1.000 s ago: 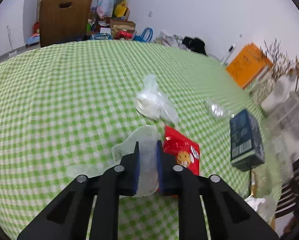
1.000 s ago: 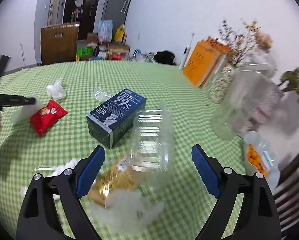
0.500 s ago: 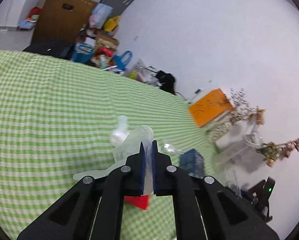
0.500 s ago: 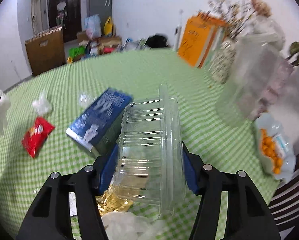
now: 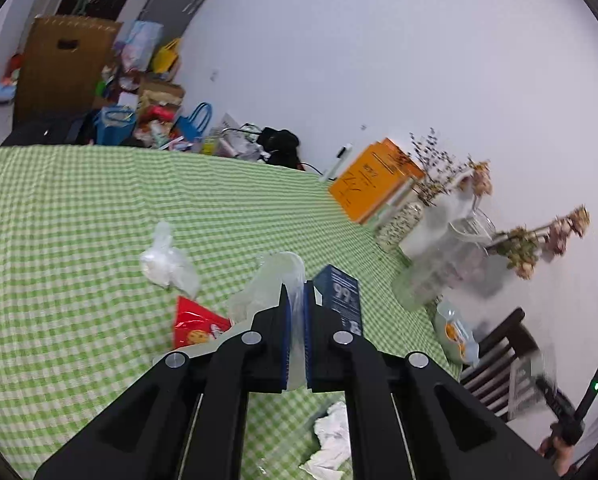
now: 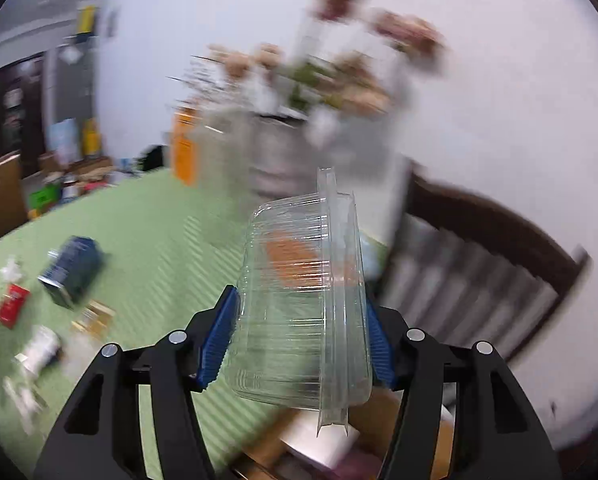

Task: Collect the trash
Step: 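Carry the container and plastic bag to the cardboard box and release both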

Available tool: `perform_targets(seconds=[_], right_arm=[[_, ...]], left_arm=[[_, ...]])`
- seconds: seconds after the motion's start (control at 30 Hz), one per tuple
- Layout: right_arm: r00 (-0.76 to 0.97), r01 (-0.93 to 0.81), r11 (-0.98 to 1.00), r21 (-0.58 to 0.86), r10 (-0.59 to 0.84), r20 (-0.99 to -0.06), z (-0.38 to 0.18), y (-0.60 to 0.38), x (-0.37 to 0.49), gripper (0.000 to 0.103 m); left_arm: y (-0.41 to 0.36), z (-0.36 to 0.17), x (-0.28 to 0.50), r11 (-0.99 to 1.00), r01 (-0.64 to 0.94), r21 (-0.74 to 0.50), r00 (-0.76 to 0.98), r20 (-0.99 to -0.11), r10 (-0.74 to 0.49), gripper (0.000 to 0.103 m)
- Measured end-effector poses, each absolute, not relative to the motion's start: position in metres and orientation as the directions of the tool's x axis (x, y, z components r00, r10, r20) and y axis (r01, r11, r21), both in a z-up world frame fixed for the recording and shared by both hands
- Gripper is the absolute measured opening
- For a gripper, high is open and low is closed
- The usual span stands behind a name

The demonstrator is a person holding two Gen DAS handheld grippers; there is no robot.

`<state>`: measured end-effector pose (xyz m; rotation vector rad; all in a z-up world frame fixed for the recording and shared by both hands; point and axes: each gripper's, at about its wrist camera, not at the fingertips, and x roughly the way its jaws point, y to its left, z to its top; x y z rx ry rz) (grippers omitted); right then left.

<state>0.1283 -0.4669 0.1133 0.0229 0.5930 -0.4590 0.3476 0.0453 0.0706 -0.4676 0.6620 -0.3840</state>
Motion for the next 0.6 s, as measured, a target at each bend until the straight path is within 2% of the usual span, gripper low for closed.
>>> perform_targets(seconds=[0.17,0.33,0.6], right_arm=[[0.589,0.596,0.801,-0.049,-0.478,-0.651,0.042,-0.538,0.046,0.058],[0.506,0.702,0.709,0.065,-0.433,-0.746,-0.035,-0.583,-0.02,0.058],[0.47,0.752,0.649,0.117,-0.404,-0.785,-0.092,-0.613,-0.049,0.059]], left_arm=[[0.019,0.087,0.327,0.828,0.257,-0.499,0.723,-0.47,-0.507,0.003],[-0.041,0.099,0.297,0.787,0.415,-0.457,0.661,-0.444,-0.606,0.003],[-0.155,0.095,0.268,0.734,0.555,-0.391,0.535,-0.509,-0.675,0.003]])
